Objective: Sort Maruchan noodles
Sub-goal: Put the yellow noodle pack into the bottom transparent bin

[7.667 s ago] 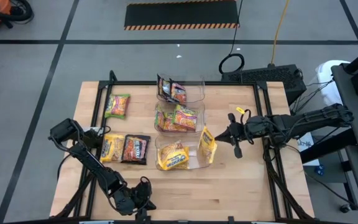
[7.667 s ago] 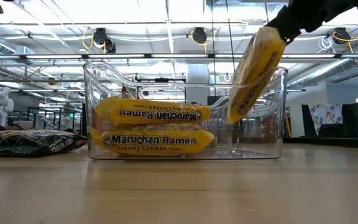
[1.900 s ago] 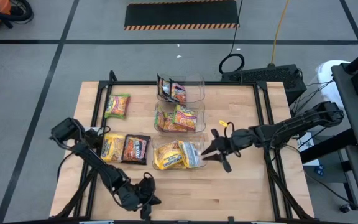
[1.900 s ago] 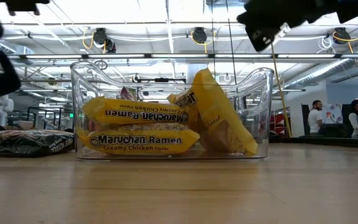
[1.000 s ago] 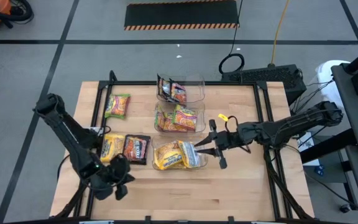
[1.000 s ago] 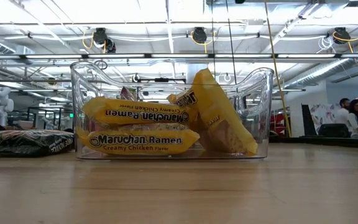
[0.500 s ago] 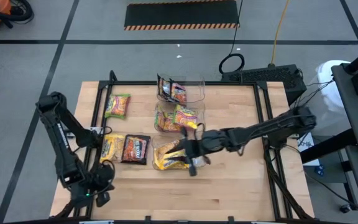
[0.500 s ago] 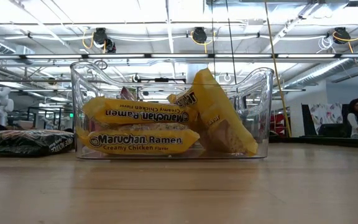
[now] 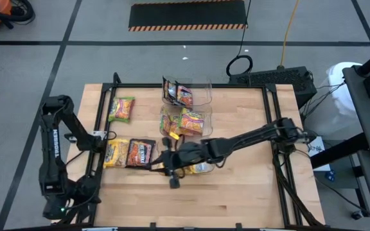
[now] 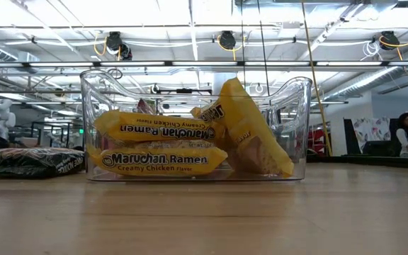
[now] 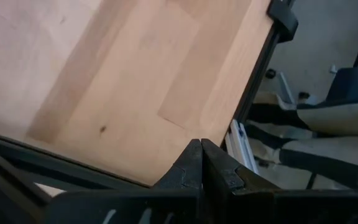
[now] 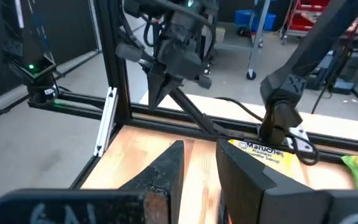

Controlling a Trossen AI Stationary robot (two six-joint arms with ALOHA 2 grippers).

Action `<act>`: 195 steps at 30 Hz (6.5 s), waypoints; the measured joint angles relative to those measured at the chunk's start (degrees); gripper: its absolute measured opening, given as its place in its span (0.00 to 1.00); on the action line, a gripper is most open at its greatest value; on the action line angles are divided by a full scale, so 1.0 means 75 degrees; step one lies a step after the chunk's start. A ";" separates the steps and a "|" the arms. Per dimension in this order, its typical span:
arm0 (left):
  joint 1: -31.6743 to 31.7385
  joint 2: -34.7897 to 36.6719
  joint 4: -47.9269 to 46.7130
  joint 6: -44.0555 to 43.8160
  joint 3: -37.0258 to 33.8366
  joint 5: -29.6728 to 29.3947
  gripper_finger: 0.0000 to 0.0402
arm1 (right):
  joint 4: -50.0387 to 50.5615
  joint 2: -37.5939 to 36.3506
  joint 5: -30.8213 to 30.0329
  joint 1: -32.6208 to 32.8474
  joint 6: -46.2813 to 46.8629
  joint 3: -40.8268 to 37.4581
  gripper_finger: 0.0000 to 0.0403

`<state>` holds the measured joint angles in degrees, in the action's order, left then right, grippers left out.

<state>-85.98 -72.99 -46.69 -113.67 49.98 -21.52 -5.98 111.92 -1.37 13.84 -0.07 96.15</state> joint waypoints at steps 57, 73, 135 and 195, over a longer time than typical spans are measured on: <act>0.1977 0.0015 0.0481 0.4203 -0.0006 -0.2775 0.02 | 0.2386 0.0868 0.0559 -0.0200 0.0072 0.1245 0.23; 0.1802 0.1407 -0.0955 0.4333 -0.0006 -0.3194 0.02 | 0.1502 0.1897 0.0832 -0.0244 0.0310 0.1242 0.23; 0.3110 -0.0861 -0.0926 0.5401 -0.1285 0.0274 0.24 | 0.4039 -0.1822 -0.1244 -0.0130 -0.1773 0.1242 0.23; 0.3113 -0.0956 0.0100 0.4885 -0.2498 0.0283 0.07 | 0.4658 -0.1819 -0.1239 -0.0130 -0.1715 0.1242 0.23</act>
<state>-62.63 -80.16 -45.93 -77.03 31.24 -19.40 28.95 98.28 -10.66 12.86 -12.93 105.47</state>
